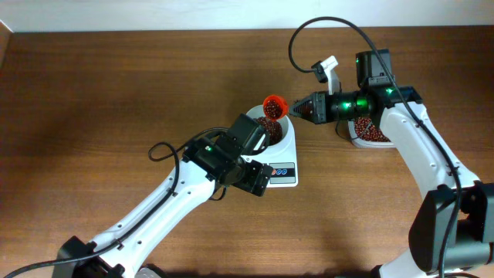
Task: Scoop item into bowl and weigh 50g on scale
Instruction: 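Tip the scoop and pour beans into the bowl with the right gripper, then move the scoop back right and dip it into the bean tub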
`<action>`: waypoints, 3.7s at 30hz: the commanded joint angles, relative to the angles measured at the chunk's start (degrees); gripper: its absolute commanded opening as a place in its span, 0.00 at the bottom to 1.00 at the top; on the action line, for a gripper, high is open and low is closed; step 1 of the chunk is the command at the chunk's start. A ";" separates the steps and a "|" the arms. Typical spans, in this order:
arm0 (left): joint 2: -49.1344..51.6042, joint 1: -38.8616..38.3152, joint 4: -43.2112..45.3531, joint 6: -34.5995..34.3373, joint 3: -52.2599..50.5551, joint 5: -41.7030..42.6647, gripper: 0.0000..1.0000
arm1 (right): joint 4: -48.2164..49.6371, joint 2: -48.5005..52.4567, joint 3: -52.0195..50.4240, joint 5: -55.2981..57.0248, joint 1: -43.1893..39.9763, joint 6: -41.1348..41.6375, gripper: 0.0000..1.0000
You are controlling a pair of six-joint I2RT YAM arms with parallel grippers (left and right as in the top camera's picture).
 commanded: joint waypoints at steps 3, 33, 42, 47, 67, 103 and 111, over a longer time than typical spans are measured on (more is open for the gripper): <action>-0.94 -0.17 0.15 -0.28 -0.52 -0.39 0.99 | 0.17 -2.05 1.31 -1.60 0.04 -0.35 0.04; -0.94 -0.17 0.13 -0.28 -0.52 -0.39 0.99 | -0.24 -2.01 1.29 13.29 3.08 -5.51 0.04; -0.94 -0.17 0.13 -0.28 -0.52 -0.39 0.99 | 0.24 -1.99 1.29 14.08 3.02 -3.28 0.04; -0.94 -0.17 0.15 -0.28 -0.52 -0.39 0.99 | 0.28 -1.99 1.29 12.17 3.87 -4.68 0.04; -0.94 -0.17 0.15 -0.28 -0.52 -0.39 0.99 | 1.09 -1.95 1.29 15.39 4.20 -3.17 0.04; -0.94 -0.17 0.13 -0.28 -0.52 -0.39 0.99 | 0.85 -1.95 1.29 11.58 4.13 4.20 0.04; -0.94 -0.17 0.13 -0.28 -0.52 -0.39 0.99 | 2.32 -1.95 1.31 -0.35 -0.42 12.37 0.04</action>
